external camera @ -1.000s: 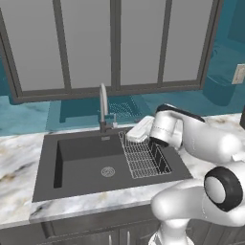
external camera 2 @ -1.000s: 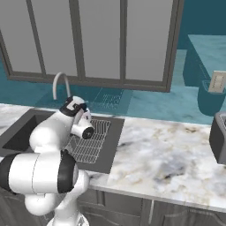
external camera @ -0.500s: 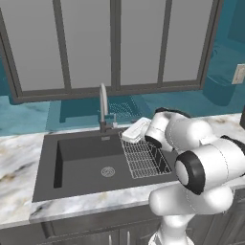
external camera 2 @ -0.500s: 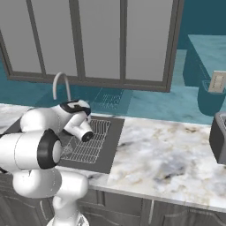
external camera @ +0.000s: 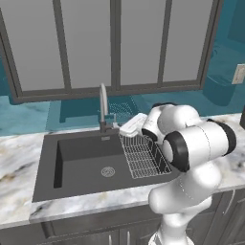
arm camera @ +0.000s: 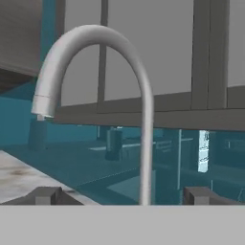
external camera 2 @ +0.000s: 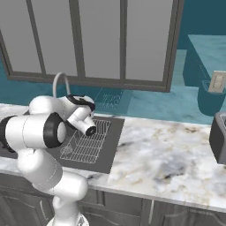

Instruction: Turn on the sink faucet and place the jug under the water for a few seconds to fill it up.

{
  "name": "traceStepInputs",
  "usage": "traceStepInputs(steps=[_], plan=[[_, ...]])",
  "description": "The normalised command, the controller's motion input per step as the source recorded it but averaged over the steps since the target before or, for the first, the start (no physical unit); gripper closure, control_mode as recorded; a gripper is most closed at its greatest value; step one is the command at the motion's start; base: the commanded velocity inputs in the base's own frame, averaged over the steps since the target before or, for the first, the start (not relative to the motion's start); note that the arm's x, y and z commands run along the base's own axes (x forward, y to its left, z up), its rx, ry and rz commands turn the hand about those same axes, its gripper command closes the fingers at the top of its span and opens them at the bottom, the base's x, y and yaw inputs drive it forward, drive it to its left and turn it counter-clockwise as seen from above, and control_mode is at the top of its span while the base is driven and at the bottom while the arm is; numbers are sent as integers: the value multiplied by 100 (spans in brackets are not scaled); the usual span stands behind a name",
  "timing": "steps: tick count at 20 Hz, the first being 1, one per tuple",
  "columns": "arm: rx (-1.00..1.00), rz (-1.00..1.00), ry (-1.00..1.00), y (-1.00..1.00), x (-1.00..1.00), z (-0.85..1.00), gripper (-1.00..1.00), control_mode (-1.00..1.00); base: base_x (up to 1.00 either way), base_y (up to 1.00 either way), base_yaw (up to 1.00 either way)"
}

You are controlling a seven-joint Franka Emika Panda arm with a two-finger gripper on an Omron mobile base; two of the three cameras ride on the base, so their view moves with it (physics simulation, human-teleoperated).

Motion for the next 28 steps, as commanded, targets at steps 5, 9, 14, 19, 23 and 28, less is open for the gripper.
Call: traceStepInputs(steps=[5,9,14,19,23,28], plan=[[0,0,0,13,40,0,-100,-100,0,0,0],[0,0,0,15,33,-5,-100,-100,0,0,0],[0,-3,0,6,28,-6,-100,-100,0,0,0],[0,-5,0,0,30,-8,-100,-100,0,0,0],[0,-6,0,0,30,-12,-100,-100,0,0,0],[0,-6,0,0,30,-19,-100,-100,0,0,0]])
